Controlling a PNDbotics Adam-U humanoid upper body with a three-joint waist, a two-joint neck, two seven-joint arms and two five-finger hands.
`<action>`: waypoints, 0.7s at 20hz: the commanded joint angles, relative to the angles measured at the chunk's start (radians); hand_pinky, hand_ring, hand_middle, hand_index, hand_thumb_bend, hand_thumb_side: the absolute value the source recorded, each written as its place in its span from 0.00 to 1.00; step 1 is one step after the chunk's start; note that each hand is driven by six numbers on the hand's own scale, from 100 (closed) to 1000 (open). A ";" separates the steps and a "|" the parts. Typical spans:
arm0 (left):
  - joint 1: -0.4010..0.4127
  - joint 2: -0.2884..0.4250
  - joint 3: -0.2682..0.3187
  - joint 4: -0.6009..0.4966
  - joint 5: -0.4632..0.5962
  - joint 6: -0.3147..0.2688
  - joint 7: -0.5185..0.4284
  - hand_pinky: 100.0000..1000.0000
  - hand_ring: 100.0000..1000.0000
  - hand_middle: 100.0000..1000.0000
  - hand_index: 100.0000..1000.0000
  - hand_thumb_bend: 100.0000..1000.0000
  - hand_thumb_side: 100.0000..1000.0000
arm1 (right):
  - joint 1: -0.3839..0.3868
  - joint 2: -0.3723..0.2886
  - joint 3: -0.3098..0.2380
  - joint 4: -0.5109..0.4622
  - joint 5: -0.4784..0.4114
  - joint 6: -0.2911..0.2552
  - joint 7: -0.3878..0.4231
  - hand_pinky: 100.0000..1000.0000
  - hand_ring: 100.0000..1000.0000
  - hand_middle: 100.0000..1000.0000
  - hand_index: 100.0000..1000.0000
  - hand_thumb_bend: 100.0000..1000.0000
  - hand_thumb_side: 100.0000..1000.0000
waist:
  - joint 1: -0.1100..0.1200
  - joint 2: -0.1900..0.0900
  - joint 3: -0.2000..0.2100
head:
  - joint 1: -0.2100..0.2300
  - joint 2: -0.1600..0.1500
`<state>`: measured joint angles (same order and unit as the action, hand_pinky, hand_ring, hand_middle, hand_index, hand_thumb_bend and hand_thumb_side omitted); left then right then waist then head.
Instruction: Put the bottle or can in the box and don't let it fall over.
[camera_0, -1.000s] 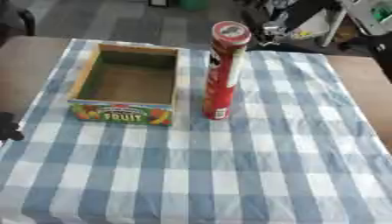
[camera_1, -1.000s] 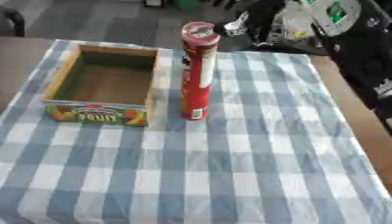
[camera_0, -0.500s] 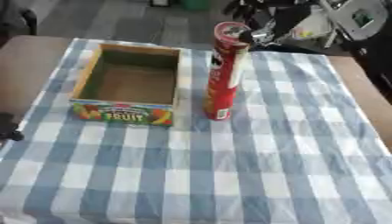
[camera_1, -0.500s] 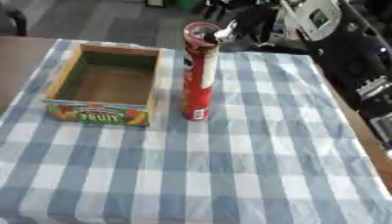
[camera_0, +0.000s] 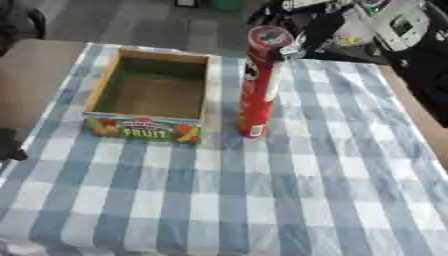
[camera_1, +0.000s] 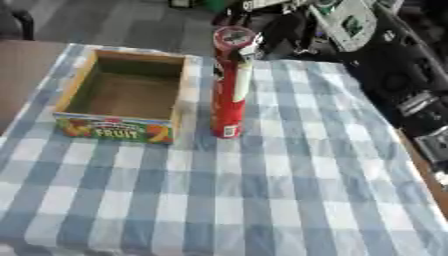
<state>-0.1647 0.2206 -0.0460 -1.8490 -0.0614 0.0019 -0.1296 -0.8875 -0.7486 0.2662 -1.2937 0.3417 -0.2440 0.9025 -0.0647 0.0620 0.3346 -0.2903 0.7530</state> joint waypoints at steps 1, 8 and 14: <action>-0.016 0.006 -0.001 -0.018 0.003 -0.001 -0.003 0.64 0.46 0.46 0.63 0.31 0.58 | -0.016 -0.014 -0.006 0.005 0.020 -0.016 0.005 0.84 0.91 0.96 1.00 0.21 0.46 | 0.003 -0.004 0.002 | -0.004 -0.006; -0.017 0.005 0.000 -0.018 0.003 0.000 -0.002 0.64 0.46 0.46 0.63 0.31 0.58 | -0.005 -0.009 -0.002 0.020 0.015 -0.030 0.005 0.66 0.75 0.91 0.99 0.19 0.43 | 0.002 -0.002 0.003 | -0.005 -0.008; -0.016 0.004 0.001 -0.018 0.003 0.000 0.000 0.64 0.46 0.46 0.63 0.31 0.58 | -0.003 -0.013 -0.023 0.007 0.010 -0.026 -0.012 0.36 0.49 0.67 0.81 0.02 0.42 | 0.002 -0.001 0.001 | -0.001 -0.008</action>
<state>-0.1673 0.2202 -0.0460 -1.8491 -0.0613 0.0020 -0.1297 -0.8736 -0.7357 0.2635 -1.2739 0.3558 -0.2637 0.8904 -0.0670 0.0680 0.3365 -0.2924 0.7529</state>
